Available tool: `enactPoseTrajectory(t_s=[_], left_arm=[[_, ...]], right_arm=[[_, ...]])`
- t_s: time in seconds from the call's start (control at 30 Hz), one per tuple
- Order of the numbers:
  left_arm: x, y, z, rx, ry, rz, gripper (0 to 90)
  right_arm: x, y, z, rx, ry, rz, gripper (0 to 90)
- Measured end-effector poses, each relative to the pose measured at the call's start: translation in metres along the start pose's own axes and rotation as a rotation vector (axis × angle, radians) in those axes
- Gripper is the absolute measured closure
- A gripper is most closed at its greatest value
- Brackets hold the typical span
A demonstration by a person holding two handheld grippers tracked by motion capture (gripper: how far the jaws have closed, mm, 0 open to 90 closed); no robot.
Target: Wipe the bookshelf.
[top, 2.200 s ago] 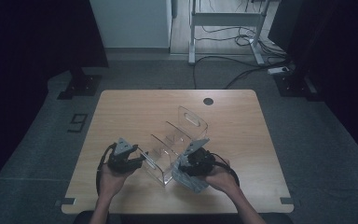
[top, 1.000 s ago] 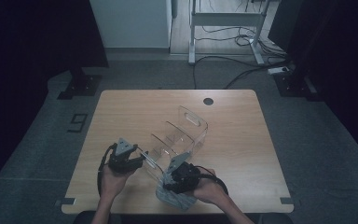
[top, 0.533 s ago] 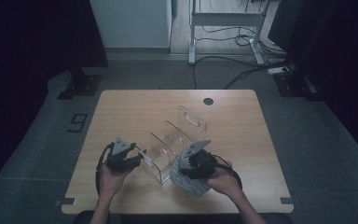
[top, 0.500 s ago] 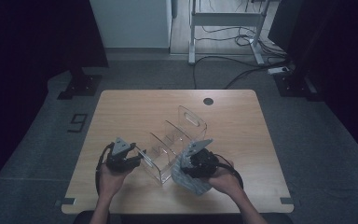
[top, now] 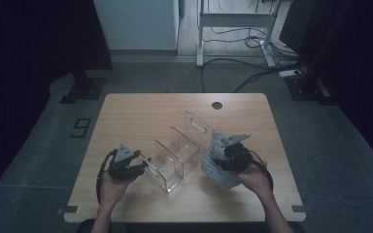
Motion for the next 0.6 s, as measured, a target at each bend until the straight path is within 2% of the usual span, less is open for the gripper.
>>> enactPoseTrajectory(t_s=[0.07, 0.27, 0.47, 0.6], left_arm=[[0.000, 0.001, -0.001, 0.001, -0.001, -0.002, 45.4], [-0.003, 0.004, -0.003, 0.009, -0.013, -0.018, 45.4], [-0.009, 0.007, -0.006, 0.019, -0.025, -0.044, 45.4], [-0.013, 0.008, -0.007, 0.023, -0.035, -0.062, 45.3]], right_arm=[[-0.010, 0.002, -0.005, 0.005, -0.022, -0.022, 64.7], [-0.028, 0.002, -0.018, 0.015, -0.080, -0.051, 64.4], [-0.036, -0.004, -0.027, 0.038, -0.109, -0.049, 63.7], [-0.034, -0.013, -0.030, 0.051, -0.106, -0.028, 62.5]])
Point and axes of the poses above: each handheld gripper's, and its own axes: y roughly backward along the jaws, z roughly out of its top, x roughly to its left, the point moved 10 cm from there along -y, roughly forward along the jaws, and after that the axes turned 9 degrees about y, right-handed, at the moved point
